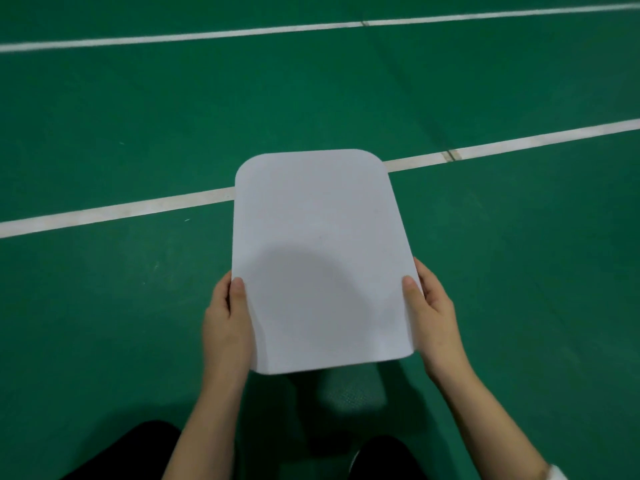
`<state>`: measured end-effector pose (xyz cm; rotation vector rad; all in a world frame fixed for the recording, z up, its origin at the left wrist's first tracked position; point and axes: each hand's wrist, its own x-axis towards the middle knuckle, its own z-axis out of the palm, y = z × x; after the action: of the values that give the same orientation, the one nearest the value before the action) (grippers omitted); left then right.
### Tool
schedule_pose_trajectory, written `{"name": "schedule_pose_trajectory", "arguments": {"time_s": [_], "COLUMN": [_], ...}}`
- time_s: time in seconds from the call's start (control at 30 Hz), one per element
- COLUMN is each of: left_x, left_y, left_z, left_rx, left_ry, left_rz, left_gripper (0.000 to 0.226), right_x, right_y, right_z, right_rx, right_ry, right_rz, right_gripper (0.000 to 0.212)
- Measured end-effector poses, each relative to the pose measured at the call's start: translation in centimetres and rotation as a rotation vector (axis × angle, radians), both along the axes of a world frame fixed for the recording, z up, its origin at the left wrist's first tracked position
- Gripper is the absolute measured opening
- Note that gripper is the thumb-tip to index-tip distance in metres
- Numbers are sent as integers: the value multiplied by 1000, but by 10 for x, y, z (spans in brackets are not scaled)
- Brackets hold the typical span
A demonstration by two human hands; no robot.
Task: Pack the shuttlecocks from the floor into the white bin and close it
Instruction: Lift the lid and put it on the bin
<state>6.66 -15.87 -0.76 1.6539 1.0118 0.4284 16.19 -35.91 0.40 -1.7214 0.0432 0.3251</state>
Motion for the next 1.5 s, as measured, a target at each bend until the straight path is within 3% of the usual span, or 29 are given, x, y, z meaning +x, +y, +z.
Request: {"name": "schedule_pose_trajectory", "arguments": {"time_s": [0.23, 0.37, 0.47, 0.6, 0.77, 0.93, 1.07, 1.13, 1.23, 1.37, 1.5], "left_x": [2, 4, 21, 80, 147, 164, 162, 162, 166, 170, 166], "left_y": [4, 16, 36, 64, 99, 110, 111, 111, 111, 111, 110], "left_z": [-5, -1, 13, 18, 12, 6, -1, -2, -1, 1, -3], "left_rx": [-35, -51, -32, -46, -148, -243, -427, -382, -264, -261, -107], "left_ry": [80, 130, 118, 99, 94, 86, -24, -32, 7, 25, 28], "left_rz": [-48, -120, -163, -160, -197, -261, -259, -270, -261, -245, -213], "left_gripper": [42, 34, 21, 26, 37, 28, 44, 49, 35, 32, 33], "right_x": [7, 20, 43, 85, 140, 177, 185, 187, 191, 190, 184], "right_y": [1, 0, 6, 26, 60, 78, 82, 83, 85, 88, 88], "right_z": [-4, -4, 3, 9, 10, 5, 0, -2, -5, -8, -6], "right_rx": [-27, -57, -94, -131, -68, -67, -122, -153, -216, -217, -333], "right_ry": [88, 134, 122, 74, 97, 137, 114, 90, 82, 37, -147], "right_rz": [0, 28, 132, 233, 244, 253, 242, 245, 232, 201, 147], "right_gripper": [23, 19, 25, 39, 41, 43, 40, 30, 23, 28, 29]}}
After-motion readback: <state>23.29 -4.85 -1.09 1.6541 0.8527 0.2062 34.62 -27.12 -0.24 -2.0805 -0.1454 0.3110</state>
